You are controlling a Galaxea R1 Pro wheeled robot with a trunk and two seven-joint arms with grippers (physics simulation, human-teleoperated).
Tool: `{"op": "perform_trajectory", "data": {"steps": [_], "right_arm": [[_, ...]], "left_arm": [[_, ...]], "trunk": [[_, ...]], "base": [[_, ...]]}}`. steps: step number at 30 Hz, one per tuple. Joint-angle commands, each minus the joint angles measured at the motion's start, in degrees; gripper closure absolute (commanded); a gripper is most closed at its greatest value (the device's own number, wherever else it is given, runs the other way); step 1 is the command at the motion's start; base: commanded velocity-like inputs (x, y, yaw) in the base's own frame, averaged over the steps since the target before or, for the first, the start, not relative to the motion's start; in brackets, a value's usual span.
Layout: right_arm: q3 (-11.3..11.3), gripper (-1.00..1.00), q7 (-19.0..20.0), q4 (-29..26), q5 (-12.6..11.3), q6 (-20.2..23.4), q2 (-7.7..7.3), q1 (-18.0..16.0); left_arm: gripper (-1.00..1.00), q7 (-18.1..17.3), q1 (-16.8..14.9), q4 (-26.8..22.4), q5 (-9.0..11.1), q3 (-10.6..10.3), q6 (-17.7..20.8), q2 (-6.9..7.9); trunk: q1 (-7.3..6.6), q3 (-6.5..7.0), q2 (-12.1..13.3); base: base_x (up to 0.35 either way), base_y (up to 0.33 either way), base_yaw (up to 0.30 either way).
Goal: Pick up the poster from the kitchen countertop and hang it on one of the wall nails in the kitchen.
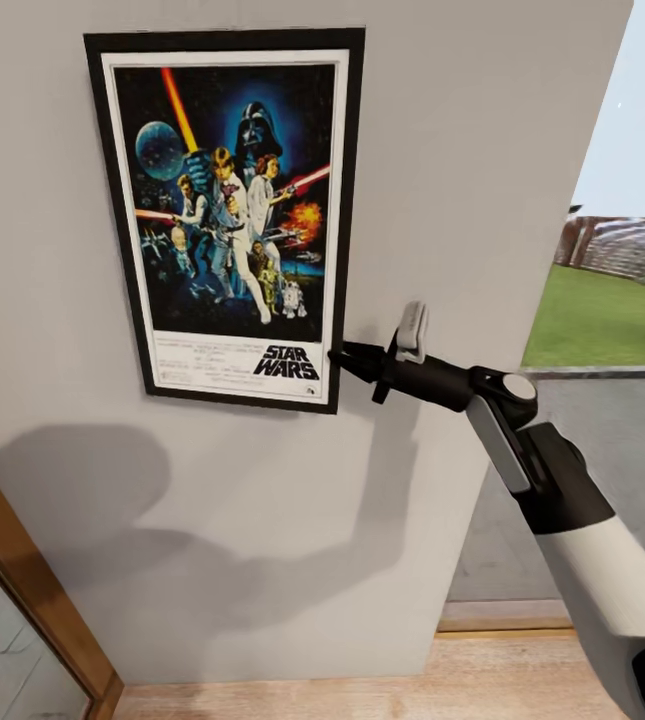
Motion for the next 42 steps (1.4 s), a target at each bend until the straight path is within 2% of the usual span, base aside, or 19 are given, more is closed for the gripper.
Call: {"op": "perform_trajectory", "data": {"steps": [1, 19, 42], "right_arm": [[0.07, 1.0, 0.05, -0.21, -0.65, 0.6, -0.05, 0.09], [0.07, 1.0, 0.08, -3.69, -0.64, 0.57, -0.05, 2.31], [0.07, 1.0, 0.08, -4.08, -0.64, 0.68, -0.05, 2.55]], "left_arm": [[-1.0, -0.25, -0.05, 0.0, 0.33, 0.12, 0.6, -0.01], [-1.0, -0.25, -0.05, 0.0, 0.33, 0.12, 0.6, -0.01], [-1.0, -0.25, -0.05, 0.0, 0.33, 0.12, 0.6, -0.01]], "trunk": [[0.04, -0.13, -0.13], [0.04, -0.13, -0.13], [0.04, -0.13, -0.13]], "base": [[0.0, 0.0, 0.0], [0.0, 0.0, 0.0], [0.0, 0.008, 0.0]]}}
